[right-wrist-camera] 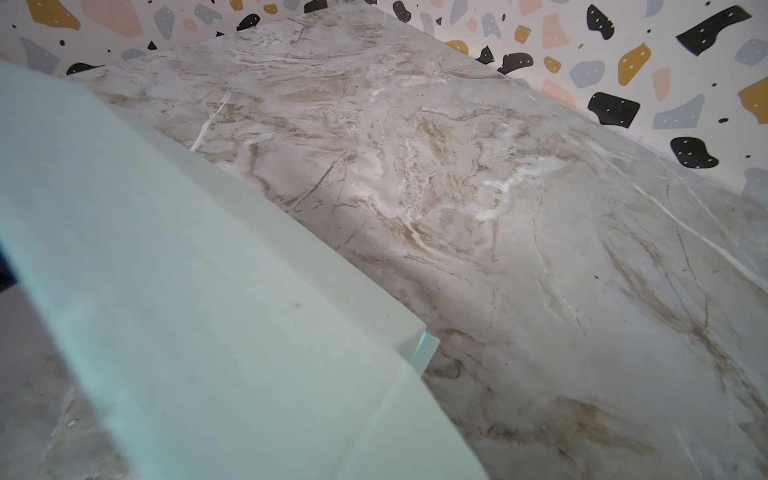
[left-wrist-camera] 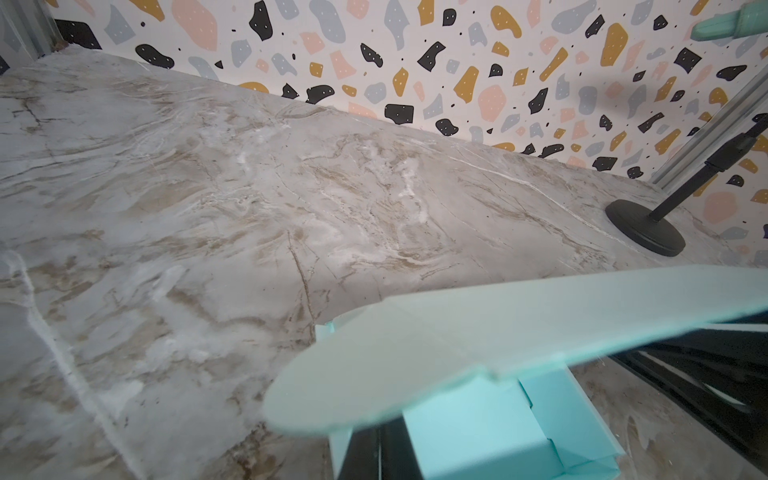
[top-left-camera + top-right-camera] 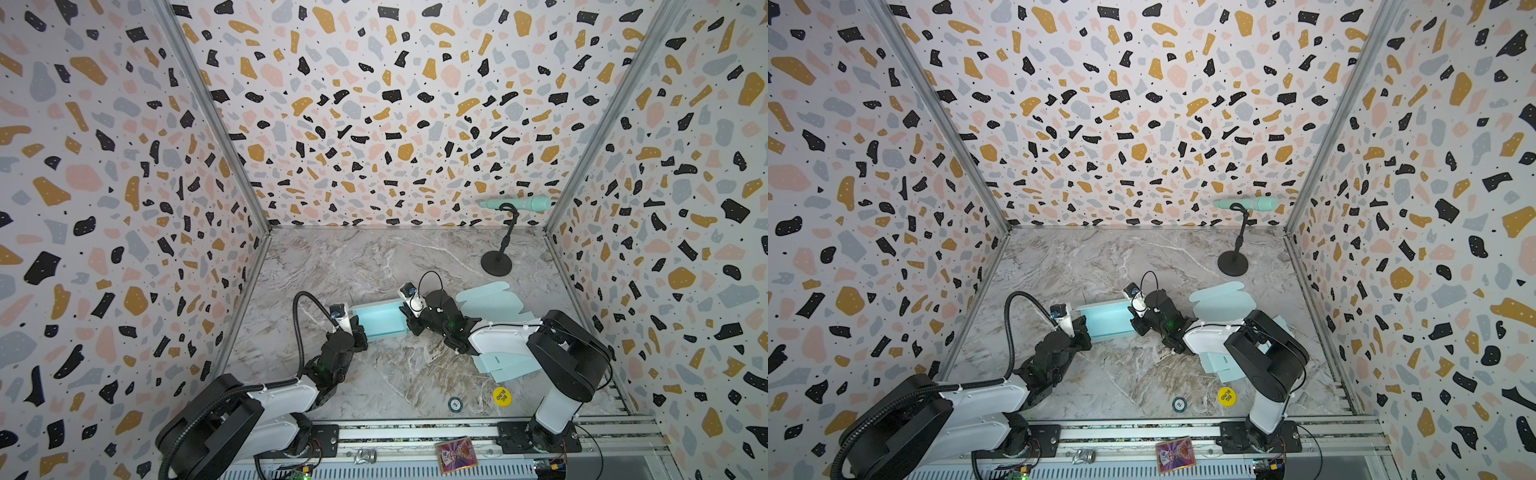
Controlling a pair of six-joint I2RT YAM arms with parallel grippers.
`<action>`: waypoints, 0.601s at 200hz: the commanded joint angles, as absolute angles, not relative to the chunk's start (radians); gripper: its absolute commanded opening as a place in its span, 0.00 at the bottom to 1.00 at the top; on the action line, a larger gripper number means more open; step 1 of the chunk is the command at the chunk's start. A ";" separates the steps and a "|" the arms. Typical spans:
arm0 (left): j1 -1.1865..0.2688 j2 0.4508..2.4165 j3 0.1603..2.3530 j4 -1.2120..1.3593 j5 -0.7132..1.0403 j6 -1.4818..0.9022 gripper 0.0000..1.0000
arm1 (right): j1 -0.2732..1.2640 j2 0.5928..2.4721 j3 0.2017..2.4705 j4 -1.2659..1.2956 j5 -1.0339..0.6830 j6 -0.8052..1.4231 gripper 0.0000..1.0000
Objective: Fold the paper box
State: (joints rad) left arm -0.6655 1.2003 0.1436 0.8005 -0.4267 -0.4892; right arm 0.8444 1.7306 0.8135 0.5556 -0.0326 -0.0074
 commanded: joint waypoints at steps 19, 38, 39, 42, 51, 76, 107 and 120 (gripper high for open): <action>-0.699 1.195 0.137 0.839 -0.319 -0.515 0.00 | 0.894 1.724 0.813 0.518 -0.155 0.061 0.15; -0.699 1.163 0.155 0.793 -0.315 -0.534 0.00 | 0.896 1.719 0.826 0.504 -0.161 0.091 0.15; -0.699 1.161 0.157 0.788 -0.315 -0.535 0.00 | 0.896 1.720 0.827 0.503 -0.160 0.091 0.15; -0.700 1.157 0.165 0.770 -0.316 -0.537 0.00 | 0.896 1.721 0.829 0.500 -0.157 0.093 0.15; -0.700 1.144 0.190 0.716 -0.316 -0.546 0.00 | 0.900 1.726 0.836 0.486 -0.133 0.097 0.15; -0.704 1.119 0.232 0.630 -0.302 -0.578 0.00 | 0.907 1.746 0.847 0.456 -0.073 0.089 0.16; -0.710 1.111 0.250 0.611 -0.291 -0.608 0.00 | 0.919 1.754 0.841 0.454 -0.037 0.065 0.17; -0.713 1.113 0.255 0.611 -0.294 -0.611 0.00 | 0.922 1.757 0.836 0.455 -0.035 0.065 0.17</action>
